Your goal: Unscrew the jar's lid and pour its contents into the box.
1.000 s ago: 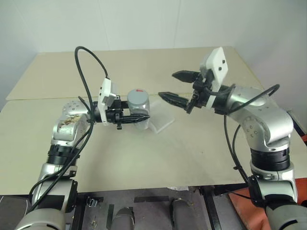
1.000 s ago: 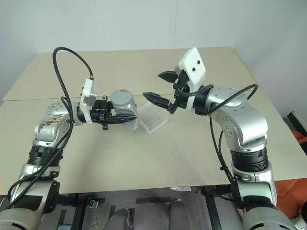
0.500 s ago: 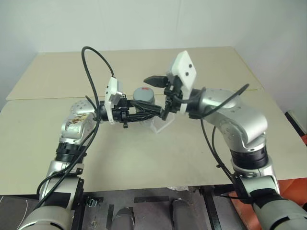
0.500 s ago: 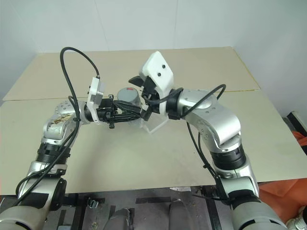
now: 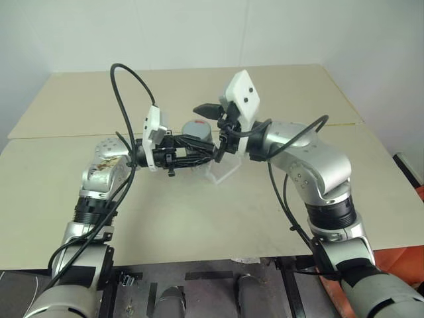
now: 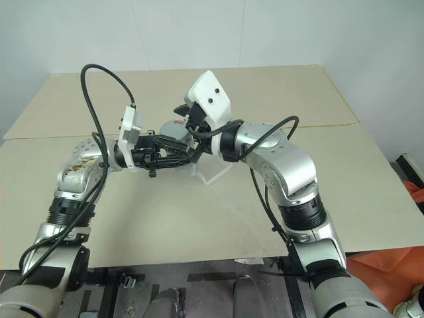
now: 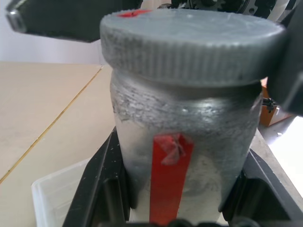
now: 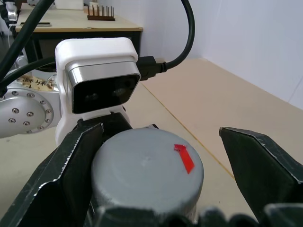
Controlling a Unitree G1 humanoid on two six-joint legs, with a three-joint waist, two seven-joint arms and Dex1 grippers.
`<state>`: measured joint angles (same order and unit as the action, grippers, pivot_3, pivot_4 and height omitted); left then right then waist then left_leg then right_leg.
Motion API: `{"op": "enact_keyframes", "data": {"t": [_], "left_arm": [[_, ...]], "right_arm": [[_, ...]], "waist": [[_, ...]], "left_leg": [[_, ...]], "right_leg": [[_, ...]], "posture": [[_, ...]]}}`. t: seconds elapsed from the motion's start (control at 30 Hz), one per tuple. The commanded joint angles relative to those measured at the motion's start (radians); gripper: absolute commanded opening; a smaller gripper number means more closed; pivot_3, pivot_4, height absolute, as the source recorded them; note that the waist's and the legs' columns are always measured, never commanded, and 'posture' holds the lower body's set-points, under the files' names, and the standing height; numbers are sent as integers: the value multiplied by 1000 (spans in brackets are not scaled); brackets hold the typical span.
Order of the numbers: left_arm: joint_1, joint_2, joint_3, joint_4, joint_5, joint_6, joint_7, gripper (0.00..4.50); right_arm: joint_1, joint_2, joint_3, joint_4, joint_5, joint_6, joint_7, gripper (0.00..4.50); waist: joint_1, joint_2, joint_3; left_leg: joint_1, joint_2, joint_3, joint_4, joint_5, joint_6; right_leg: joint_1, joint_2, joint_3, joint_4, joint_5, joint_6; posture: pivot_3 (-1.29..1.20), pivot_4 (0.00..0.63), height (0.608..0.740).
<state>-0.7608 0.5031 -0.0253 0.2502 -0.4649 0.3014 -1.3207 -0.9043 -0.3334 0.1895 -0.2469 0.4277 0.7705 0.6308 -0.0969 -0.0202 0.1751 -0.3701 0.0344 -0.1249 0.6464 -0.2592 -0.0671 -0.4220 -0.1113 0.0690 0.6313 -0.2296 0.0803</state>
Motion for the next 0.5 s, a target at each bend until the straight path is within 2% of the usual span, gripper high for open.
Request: {"op": "enact_keyframes", "data": {"t": [0.03,0.5], "left_arm": [[5,17,15,-49,-10,-14,-12,1929],[13,24,14,-63,-16,-10,-15,1929]], "right_arm": [[-6,-45,-70,-15,-9,-31,1,4465],[53,-121,-119,-62,26,-17,-11,4465]], "waist": [[0,0,0],[0,0,0]], "left_leg": [[0,0,0,0,0,0],[0,0,0,0,0,0]], "right_leg": [[0,0,0,0,0,0],[0,0,0,0,0,0]], "posture": [[0,150,740],[0,150,740]]}}
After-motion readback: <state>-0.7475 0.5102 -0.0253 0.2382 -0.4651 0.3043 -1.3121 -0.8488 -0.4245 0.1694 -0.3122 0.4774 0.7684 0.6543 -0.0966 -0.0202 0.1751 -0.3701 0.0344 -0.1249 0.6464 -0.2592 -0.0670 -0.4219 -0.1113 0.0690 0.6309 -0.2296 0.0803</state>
